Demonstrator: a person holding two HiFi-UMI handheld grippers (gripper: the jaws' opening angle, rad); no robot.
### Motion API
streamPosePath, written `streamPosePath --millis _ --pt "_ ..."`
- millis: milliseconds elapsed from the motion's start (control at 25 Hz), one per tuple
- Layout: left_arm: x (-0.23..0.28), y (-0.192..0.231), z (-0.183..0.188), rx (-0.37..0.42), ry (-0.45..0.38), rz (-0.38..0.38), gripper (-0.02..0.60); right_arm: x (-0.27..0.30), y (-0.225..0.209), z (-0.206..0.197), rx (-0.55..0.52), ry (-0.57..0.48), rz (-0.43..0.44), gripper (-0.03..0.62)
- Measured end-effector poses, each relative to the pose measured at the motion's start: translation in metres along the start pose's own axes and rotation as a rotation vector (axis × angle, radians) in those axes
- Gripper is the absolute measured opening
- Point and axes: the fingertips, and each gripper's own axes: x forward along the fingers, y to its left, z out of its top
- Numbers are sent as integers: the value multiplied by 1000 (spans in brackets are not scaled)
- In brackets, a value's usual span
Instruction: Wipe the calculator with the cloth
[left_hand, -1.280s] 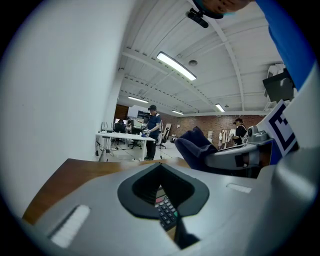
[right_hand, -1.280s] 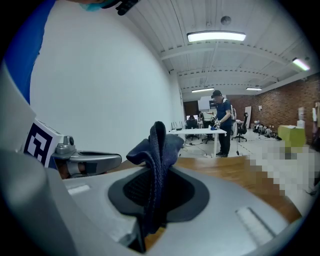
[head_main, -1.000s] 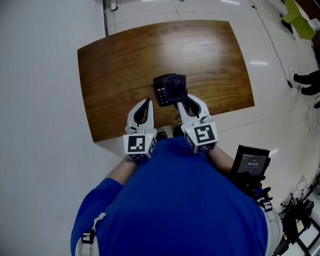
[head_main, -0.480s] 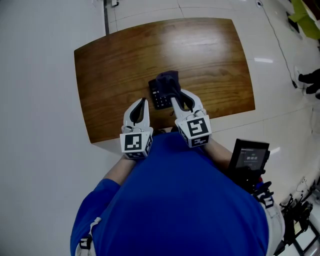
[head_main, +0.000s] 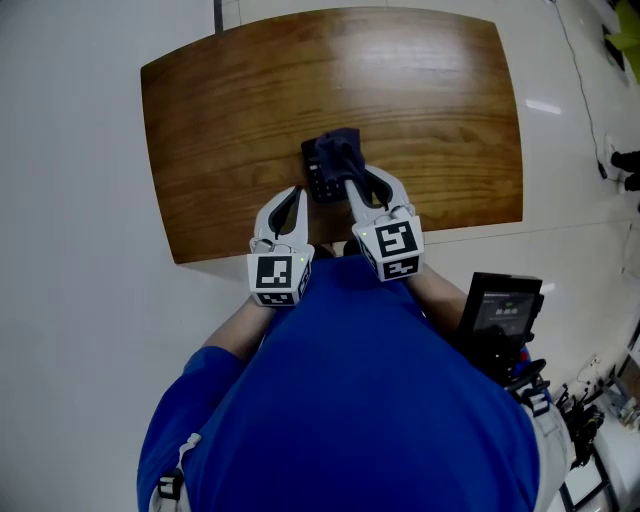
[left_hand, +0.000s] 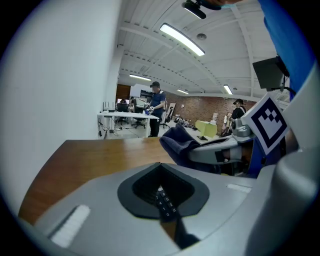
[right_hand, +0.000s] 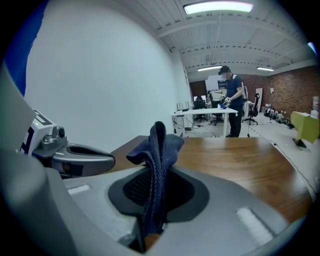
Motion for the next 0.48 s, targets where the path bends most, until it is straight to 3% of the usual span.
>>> streamPosePath --millis 480 --pt "-53 6 1 0 64 50 6 23 57 -9 -47 122 116 63"
